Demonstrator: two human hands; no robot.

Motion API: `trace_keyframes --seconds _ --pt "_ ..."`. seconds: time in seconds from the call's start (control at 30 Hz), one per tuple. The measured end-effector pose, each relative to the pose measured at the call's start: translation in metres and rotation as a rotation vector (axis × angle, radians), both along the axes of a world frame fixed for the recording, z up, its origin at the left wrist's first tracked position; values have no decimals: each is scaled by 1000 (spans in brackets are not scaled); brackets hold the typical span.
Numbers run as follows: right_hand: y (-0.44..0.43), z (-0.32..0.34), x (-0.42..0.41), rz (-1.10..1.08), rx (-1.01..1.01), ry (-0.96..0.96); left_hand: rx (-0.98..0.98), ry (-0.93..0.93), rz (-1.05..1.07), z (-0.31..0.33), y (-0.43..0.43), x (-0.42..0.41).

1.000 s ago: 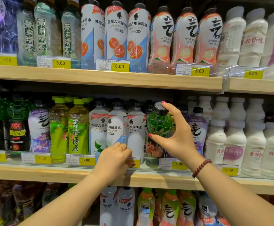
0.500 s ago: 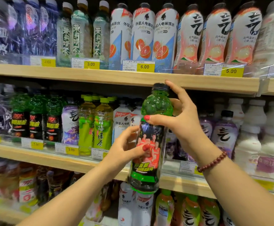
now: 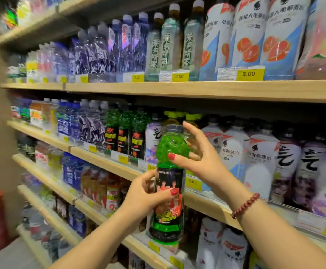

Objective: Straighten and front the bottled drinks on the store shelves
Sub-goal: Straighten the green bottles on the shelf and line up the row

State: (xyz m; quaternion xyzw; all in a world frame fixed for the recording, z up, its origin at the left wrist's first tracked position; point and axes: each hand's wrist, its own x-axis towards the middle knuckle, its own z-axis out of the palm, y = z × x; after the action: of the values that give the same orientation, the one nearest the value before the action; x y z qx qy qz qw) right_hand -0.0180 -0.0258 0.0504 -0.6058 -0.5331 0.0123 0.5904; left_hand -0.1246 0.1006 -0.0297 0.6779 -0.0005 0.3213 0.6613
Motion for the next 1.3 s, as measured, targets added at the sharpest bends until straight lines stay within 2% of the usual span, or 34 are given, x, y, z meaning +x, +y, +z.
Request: trace_keyframes --seconds 0.07,0.13,0.27,0.37,0.43,0.53,0.83,1.07,1.17,1.3 --pt "13 -7 2 9 7 123 -33 -14 70 -4 14 -10" --pt "24 -17 8 -101 -8 117 -74 -25 160 -7 29 -19" --pt "41 -49 26 -417 -254 -241 -111 -90 311 -3 59 -35" --pt "59 -68 28 -588 -428 -458 -107 -128 345 8 77 -44" --pt "72 -75 27 -704 -481 -560 -103 -131 358 13 90 -47" --pt "91 -82 27 -789 -499 -616 -67 -126 346 20 108 -51" --pt "134 -87 27 -1047 -374 -598 -20 -147 274 20 158 -41" --pt "141 -100 30 -1092 -186 -607 10 -238 276 31 193 -7" --pt "141 -102 33 -1108 -165 -620 38 -281 316 39 208 7" --pt "143 -105 38 -1130 -150 -652 -40 -357 322 55 223 28"
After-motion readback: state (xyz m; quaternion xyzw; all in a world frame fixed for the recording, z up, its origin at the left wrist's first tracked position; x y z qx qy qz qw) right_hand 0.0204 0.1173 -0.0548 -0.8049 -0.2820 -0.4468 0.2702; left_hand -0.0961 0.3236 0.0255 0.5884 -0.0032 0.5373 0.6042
